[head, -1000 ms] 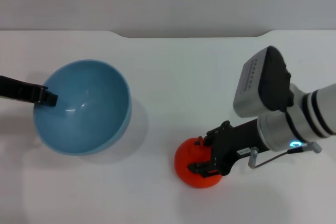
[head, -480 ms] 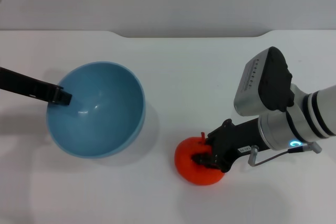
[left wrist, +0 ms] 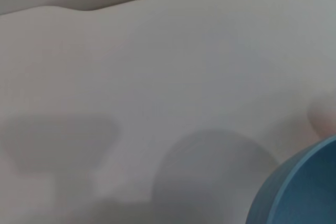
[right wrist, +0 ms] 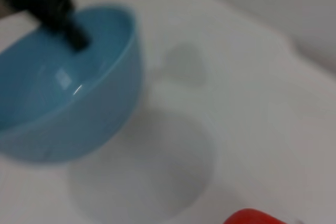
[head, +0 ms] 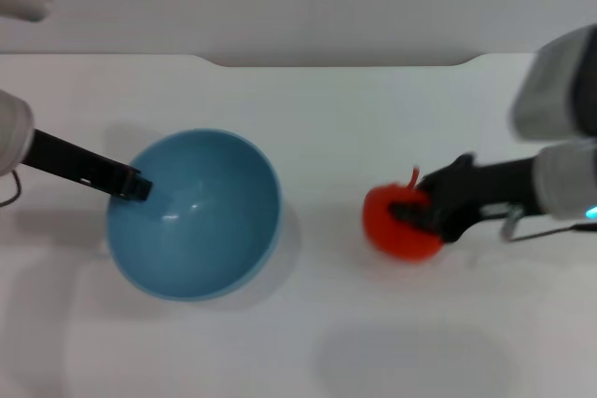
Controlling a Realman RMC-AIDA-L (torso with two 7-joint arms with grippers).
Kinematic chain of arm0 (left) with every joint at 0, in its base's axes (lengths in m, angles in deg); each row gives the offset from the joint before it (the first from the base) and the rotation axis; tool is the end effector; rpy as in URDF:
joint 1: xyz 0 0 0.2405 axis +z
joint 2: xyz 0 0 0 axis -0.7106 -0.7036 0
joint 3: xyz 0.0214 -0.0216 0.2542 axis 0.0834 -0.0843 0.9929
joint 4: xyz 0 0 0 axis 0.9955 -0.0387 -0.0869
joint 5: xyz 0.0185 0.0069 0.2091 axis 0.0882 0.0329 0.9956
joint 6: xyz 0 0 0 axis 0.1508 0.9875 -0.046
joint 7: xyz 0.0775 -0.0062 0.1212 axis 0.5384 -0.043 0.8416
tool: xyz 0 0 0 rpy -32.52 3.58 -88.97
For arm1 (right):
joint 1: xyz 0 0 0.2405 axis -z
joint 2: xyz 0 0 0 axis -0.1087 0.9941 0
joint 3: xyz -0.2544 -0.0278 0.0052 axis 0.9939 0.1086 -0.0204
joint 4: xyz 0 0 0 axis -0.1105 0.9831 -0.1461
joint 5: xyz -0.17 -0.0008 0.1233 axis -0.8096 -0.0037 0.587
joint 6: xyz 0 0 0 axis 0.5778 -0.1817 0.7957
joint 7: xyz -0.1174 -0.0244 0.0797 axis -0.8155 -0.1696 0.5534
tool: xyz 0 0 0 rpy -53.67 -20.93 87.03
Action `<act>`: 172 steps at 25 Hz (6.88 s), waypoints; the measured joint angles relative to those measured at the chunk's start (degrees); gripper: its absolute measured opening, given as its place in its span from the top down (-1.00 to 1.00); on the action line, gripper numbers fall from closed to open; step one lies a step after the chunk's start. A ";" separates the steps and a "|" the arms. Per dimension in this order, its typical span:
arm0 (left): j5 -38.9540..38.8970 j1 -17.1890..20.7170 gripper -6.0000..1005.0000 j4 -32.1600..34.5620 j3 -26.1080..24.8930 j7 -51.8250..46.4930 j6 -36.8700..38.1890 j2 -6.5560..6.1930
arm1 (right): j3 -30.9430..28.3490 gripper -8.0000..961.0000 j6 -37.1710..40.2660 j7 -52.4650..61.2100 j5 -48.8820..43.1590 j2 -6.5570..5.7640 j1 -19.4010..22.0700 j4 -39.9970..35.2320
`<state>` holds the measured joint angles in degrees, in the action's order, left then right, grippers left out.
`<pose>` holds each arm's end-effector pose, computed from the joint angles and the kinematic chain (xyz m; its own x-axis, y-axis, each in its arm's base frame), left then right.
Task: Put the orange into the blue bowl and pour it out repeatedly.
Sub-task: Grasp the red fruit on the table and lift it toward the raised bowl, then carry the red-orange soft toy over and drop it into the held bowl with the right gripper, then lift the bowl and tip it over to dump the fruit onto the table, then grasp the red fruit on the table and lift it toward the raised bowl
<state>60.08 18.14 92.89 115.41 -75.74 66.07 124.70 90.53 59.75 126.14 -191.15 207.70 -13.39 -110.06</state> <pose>-0.2031 0.3401 0.0532 0.5771 0.8151 0.0503 0.7480 -0.5028 -0.4332 0.2049 0.3344 -0.0205 0.9086 -0.3990 -0.1234 -0.4170 -0.8506 -0.3202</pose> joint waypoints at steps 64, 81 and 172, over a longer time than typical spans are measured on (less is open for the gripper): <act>8.83 9.55 0.99 8.30 32.67 7.23 -52.27 0.18 | -40.63 -0.02 28.30 8.14 2.73 -0.35 6.69 -6.13; 21.77 16.19 0.99 -13.47 57.66 34.51 -112.84 1.08 | -41.60 -0.02 30.70 10.33 -2.21 -0.30 6.44 -4.08; -0.61 0.05 0.99 1.49 1.05 1.80 -6.08 0.06 | 0.02 0.55 -1.64 -1.03 4.55 -0.11 -0.88 5.95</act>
<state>59.47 18.18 94.38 116.46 -73.93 59.99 124.76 90.55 58.12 125.11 -186.60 207.60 -14.27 -104.11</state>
